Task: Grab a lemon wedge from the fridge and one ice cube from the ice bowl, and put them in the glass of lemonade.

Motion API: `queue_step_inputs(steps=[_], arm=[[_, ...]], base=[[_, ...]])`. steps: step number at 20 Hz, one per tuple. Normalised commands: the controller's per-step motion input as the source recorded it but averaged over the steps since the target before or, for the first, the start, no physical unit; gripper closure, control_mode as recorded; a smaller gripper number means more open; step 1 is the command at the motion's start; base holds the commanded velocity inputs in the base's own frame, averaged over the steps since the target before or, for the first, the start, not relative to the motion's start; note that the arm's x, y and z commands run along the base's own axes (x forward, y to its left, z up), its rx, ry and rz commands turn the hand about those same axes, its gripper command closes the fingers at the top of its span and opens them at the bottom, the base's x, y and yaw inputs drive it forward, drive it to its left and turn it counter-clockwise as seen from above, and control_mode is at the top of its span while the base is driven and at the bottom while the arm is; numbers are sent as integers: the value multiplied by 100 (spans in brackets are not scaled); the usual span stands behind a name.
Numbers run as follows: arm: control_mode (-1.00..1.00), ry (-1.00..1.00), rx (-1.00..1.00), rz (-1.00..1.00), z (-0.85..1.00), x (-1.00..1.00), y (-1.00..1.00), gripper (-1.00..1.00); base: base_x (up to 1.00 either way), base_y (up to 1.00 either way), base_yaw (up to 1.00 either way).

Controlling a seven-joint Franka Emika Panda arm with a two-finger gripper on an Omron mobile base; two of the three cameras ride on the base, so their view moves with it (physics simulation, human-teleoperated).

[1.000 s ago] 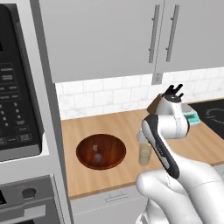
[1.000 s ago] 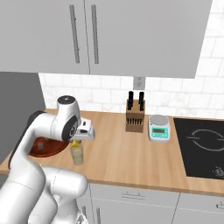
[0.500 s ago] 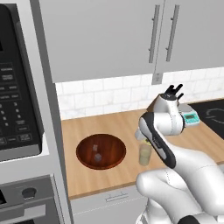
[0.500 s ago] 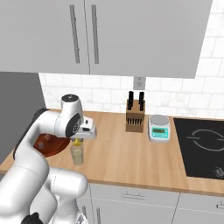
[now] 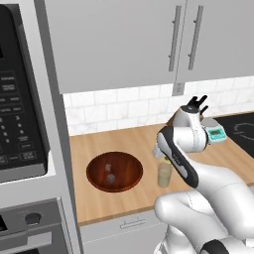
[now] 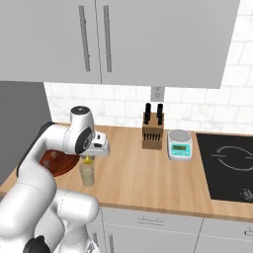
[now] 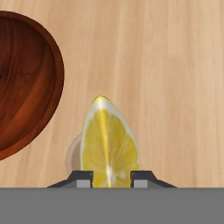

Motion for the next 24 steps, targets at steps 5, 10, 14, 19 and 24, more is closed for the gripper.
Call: queue_step_inputs(steps=[5,10,14,19,24], arm=[[-100,0,0,0,0,0,0,100],[-100,0,0,0,0,0,0,-100],[-100,0,0,0,0,0,0,-100],[-100,0,0,0,0,0,0,-100],[-100,0,0,0,9,-3,0,-100]], base=[[0,0,0],[0,0,0],[0,0,0],[0,0,0],[0,0,0]])
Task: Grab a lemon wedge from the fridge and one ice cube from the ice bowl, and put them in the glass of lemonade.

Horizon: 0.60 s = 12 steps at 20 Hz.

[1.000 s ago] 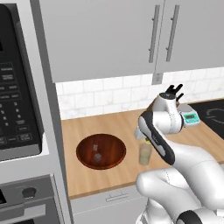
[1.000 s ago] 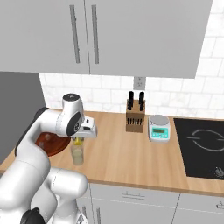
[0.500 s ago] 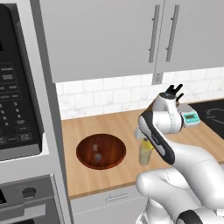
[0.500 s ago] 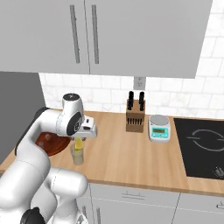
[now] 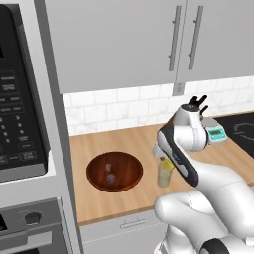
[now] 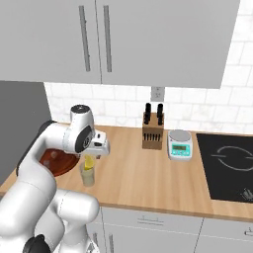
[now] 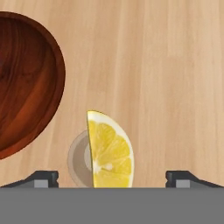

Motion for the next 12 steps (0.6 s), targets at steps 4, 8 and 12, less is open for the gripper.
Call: queue_step_inputs(steps=[4,8,12], arm=[[-100,0,0,0,64,-1,14,-100],[-100,1,0,0,23,-3,37,-100],[-100,0,0,0,0,-23,23,-100]], base=[[0,0,0],[0,0,0],[0,0,0]])
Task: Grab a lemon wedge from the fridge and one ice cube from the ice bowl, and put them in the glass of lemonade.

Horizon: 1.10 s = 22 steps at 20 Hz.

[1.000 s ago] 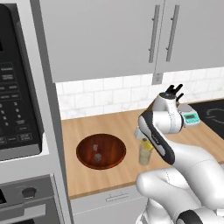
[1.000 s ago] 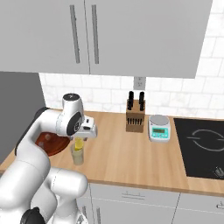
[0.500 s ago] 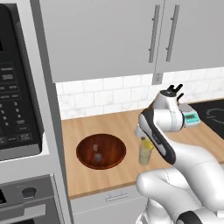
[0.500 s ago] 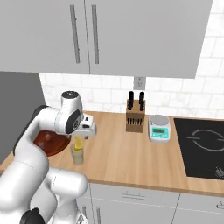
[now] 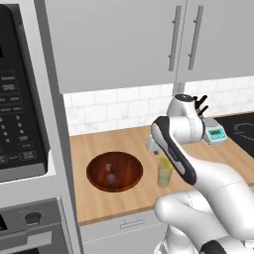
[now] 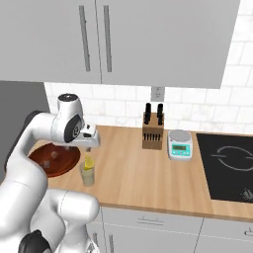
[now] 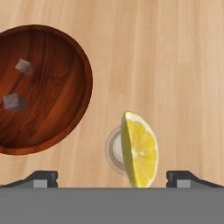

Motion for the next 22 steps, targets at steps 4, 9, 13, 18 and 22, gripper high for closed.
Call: queue_step_inputs(steps=[4,9,13,18,22], arm=[[-100,-1,0,7,0,-13,6,-100],[-100,-8,0,7,11,-16,19,-100],[-100,-6,0,4,18,-6,36,-100],[-100,0,0,1,-27,1,100,-100],[-100,8,0,0,-74,32,96,-100]], base=[[0,0,0],[0,0,0],[0,0,0],[0,0,0],[0,0,0]])
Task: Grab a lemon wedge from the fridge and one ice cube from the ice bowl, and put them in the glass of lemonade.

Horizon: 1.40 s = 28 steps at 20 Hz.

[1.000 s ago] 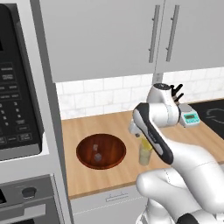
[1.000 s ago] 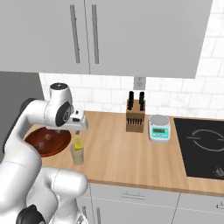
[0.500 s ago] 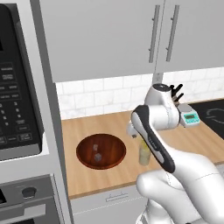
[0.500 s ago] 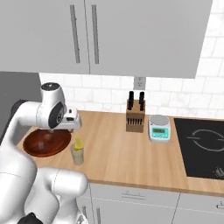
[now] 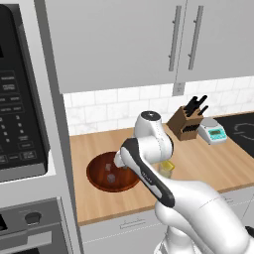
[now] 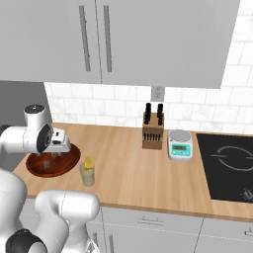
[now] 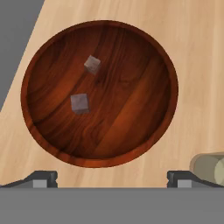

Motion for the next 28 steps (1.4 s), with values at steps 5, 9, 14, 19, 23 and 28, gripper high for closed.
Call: queue_step_inputs(steps=[5,9,14,19,23,28], arm=[[-100,8,-1,0,-28,14,40,-100],[-100,26,-5,0,-7,38,29,-100],[-100,18,-3,0,-21,16,22,-100],[-100,3,-1,0,-56,30,33,-100],[-100,5,-2,0,-33,24,0,-100],[-100,3,0,0,-39,32,0,-100]], base=[[0,0,0],[0,0,0],[0,0,0],[0,0,0],[0,0,0],[0,0,0]])
